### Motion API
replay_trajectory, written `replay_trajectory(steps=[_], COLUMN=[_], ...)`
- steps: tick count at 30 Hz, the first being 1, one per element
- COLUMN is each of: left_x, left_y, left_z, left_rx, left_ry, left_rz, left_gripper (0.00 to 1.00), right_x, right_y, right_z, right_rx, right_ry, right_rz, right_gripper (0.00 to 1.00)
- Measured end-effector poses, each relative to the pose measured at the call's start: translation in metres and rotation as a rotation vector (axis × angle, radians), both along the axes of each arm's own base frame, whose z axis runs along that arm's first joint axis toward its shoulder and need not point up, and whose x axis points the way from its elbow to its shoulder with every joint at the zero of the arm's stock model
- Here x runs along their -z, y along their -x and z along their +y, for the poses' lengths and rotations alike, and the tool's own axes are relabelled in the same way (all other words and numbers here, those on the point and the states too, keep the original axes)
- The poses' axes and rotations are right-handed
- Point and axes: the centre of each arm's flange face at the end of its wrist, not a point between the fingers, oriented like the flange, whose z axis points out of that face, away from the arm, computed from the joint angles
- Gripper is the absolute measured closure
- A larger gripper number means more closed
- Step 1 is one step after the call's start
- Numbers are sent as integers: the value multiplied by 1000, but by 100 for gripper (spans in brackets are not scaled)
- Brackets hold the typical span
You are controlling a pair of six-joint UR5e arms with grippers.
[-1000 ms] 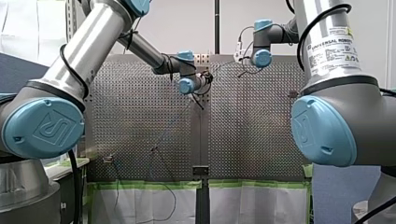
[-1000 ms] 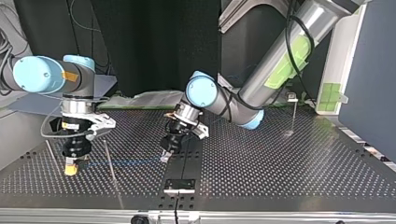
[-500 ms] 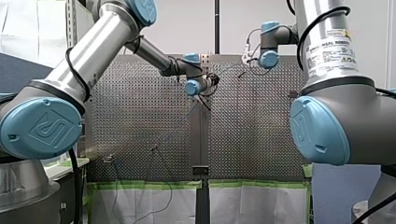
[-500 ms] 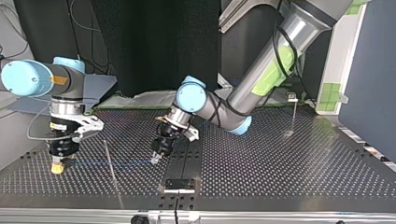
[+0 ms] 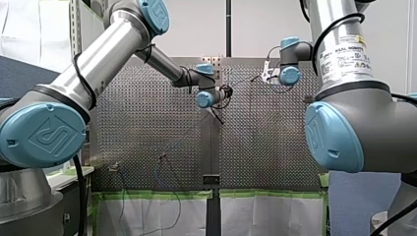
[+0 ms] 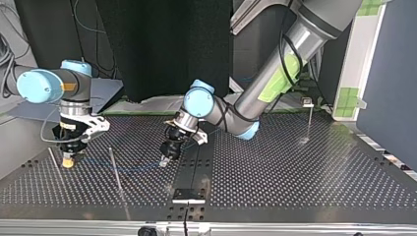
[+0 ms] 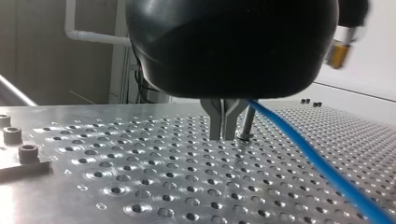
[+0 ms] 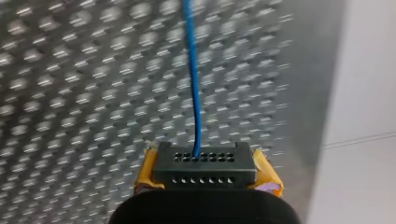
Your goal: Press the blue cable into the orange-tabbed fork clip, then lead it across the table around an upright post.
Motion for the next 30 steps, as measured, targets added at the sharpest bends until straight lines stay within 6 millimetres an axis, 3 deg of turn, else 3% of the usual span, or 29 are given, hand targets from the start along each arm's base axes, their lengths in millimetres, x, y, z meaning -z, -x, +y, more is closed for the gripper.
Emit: replay_trajectory(steps=[10,16,17,18,21,22,24,30], left_x=[-2,-1,0,1,4,6,8,11], left_y=[-3,2,2,3,4,4,4,4], left_z=[1,-3,-3,-3,0,1,3,9], left_rx=[-17,-20,-24,-30,-61,-75,-96,-161], left_ry=[11,-5,-11,-19,-52,-67,-87,-139], left_rz=[-15,-17,-15,-11,3,10,18,24], left_gripper=[99,99,87,87,65,65,53,40], right_x=[74,100,103,106,116,120,125,132], right_y=[3,6,7,7,7,7,7,11], right_z=[-6,-7,-7,-8,-9,-9,-10,-11], right_rx=[-2,-4,-4,-4,-5,-5,-4,-2], right_ry=[-107,-115,-117,-119,-129,-134,-140,-143], right_rz=[28,29,31,32,40,44,49,55], right_gripper=[100,100,100,100,100,100,100,100])
